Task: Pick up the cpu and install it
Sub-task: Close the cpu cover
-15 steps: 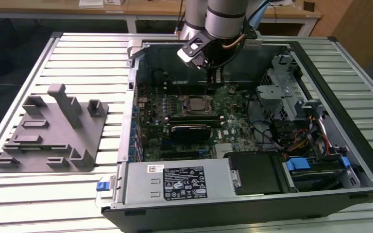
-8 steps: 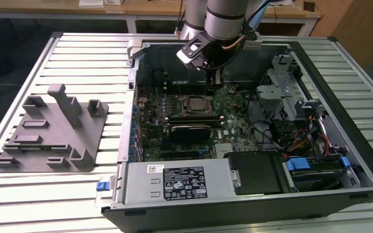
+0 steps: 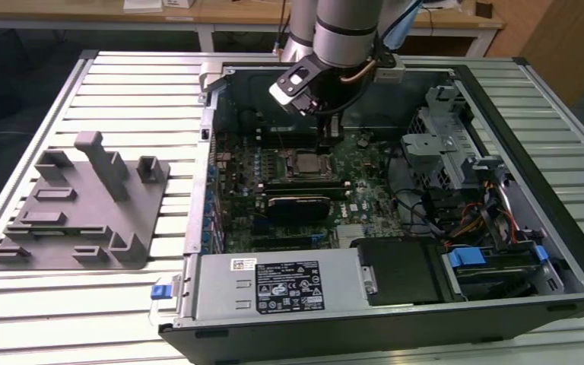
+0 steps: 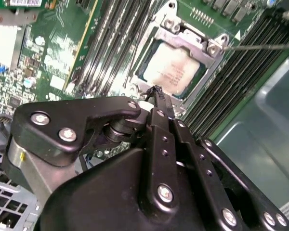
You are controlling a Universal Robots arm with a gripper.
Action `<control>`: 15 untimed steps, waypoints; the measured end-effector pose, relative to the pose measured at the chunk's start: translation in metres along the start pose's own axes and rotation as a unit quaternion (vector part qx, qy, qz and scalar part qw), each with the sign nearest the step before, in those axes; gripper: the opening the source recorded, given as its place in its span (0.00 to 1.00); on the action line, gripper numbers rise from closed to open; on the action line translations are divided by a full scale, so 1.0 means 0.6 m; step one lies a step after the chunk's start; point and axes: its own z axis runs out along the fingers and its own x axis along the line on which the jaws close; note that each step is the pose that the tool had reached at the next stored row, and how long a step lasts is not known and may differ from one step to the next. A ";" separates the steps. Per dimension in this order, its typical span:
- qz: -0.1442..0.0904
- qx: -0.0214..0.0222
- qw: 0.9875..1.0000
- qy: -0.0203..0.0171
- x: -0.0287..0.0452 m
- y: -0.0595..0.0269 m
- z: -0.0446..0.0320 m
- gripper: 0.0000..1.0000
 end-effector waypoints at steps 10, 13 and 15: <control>-0.023 -0.001 1.000 0.000 -0.002 -0.015 0.007 0.11; -0.039 -0.001 0.999 -0.001 -0.002 -0.015 0.008 0.11; -0.052 -0.002 0.999 -0.001 -0.002 -0.015 0.009 0.11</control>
